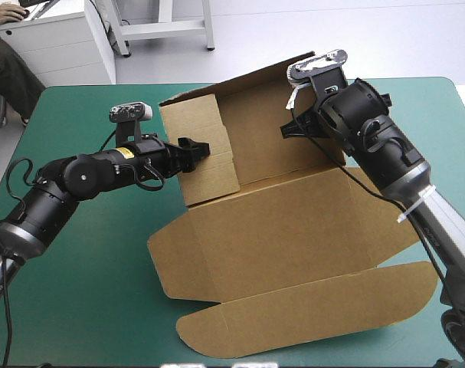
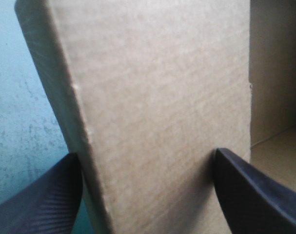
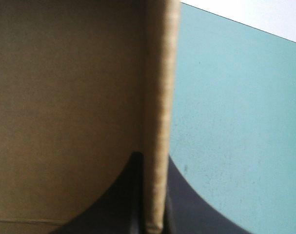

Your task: Fold the box

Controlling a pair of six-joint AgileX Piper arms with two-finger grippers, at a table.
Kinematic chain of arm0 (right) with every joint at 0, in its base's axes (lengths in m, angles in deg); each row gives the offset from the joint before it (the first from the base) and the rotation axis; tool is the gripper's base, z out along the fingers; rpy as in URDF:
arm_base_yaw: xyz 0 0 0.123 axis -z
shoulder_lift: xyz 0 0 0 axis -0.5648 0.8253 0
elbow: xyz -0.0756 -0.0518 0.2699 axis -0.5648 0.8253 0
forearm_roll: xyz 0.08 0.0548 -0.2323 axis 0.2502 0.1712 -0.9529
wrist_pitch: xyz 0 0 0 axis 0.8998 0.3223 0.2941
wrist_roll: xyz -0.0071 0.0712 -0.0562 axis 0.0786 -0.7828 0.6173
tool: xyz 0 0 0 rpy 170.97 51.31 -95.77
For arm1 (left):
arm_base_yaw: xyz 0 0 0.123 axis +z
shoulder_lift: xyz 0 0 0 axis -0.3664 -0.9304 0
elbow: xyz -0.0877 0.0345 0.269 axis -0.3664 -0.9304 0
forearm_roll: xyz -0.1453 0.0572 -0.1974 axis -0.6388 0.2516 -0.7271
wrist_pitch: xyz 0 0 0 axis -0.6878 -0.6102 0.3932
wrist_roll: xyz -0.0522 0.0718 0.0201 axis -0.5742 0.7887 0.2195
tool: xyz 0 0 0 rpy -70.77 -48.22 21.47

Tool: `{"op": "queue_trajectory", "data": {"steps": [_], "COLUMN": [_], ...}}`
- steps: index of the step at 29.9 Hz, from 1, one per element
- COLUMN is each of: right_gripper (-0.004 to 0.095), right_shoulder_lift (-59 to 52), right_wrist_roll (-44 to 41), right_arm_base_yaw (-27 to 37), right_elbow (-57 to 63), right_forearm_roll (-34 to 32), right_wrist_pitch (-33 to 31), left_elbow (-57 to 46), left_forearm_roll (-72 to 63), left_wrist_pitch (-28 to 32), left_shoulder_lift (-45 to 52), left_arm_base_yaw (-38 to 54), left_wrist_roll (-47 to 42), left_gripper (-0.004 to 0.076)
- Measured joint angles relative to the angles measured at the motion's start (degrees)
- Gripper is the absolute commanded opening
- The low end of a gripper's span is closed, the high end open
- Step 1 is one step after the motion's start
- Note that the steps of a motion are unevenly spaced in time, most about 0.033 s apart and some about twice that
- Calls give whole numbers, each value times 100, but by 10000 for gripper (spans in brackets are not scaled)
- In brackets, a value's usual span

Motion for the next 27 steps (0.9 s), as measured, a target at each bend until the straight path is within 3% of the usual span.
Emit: {"op": "queue_trajectory", "data": {"steps": [13,15,18,19,27], "right_gripper": [0,0,-1,-1,0], "right_shoulder_lift": [0,0,0,0,-51], "right_wrist_roll": [-249,-275,-339,-361,-413], "right_arm_base_yaw": [-33,-33,-33,-33,-16], "right_elbow": [0,0,0,0,-2], "right_forearm_roll": [-17,-36,-94,-145,-278], "right_wrist_pitch": [0,0,0,0,0], "left_elbow": [-371,-371,-377,-381,-419], "left_forearm_roll": [229,224,203,203,293], "left_wrist_pitch": [327,327,333,339,608], "left_shoulder_lift": [-6,-6,-10,-10,-193], "left_arm_base_yaw": [-39,-39,-57,-73,-198], "left_wrist_roll": [-354,-354,-354,-354,-442], "left_gripper": [346,281,40,-4,-10]}}
